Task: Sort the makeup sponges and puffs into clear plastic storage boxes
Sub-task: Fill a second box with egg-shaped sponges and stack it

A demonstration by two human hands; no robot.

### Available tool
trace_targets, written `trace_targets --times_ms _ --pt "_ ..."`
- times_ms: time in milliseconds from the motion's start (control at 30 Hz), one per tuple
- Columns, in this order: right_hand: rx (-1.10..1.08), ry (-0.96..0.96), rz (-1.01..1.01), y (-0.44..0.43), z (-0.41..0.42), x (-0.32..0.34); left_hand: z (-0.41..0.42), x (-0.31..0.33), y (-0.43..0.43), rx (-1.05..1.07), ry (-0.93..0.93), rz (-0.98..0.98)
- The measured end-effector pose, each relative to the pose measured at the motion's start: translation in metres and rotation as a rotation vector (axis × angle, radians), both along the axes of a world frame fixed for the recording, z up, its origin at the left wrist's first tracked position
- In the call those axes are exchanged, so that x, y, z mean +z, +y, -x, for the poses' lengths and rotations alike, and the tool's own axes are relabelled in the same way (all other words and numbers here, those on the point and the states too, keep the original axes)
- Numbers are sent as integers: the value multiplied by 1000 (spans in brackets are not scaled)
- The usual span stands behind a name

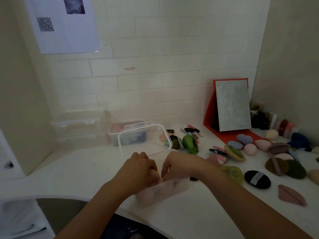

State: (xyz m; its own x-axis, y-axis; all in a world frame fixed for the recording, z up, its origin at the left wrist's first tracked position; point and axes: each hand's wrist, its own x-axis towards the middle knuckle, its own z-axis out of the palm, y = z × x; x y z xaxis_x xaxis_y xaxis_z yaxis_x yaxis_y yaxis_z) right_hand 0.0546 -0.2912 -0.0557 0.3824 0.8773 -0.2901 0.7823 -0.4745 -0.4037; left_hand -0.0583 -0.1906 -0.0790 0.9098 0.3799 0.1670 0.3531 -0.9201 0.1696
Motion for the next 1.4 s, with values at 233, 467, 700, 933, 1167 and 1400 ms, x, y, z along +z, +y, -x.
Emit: trace_targets --times_ms 233,467,700,933,1167,1400 --pt "73 -103 10 19 -1 0 -3 -8 6 99 -144 76" --pt "148 304 54 10 -27 12 -2 -14 9 44 -188 67" --pt "274 358 65 1 -23 17 1 -7 10 -28 -131 210" --pt "63 207 -334 -23 -52 29 -3 -10 -5 12 -182 186" --pt "-615 -210 -611 -61 -167 1 -16 -6 -16 0 -128 97" --pt "-776 -321 -368 -80 -221 -17 -29 -3 -13 -55 -100 129"
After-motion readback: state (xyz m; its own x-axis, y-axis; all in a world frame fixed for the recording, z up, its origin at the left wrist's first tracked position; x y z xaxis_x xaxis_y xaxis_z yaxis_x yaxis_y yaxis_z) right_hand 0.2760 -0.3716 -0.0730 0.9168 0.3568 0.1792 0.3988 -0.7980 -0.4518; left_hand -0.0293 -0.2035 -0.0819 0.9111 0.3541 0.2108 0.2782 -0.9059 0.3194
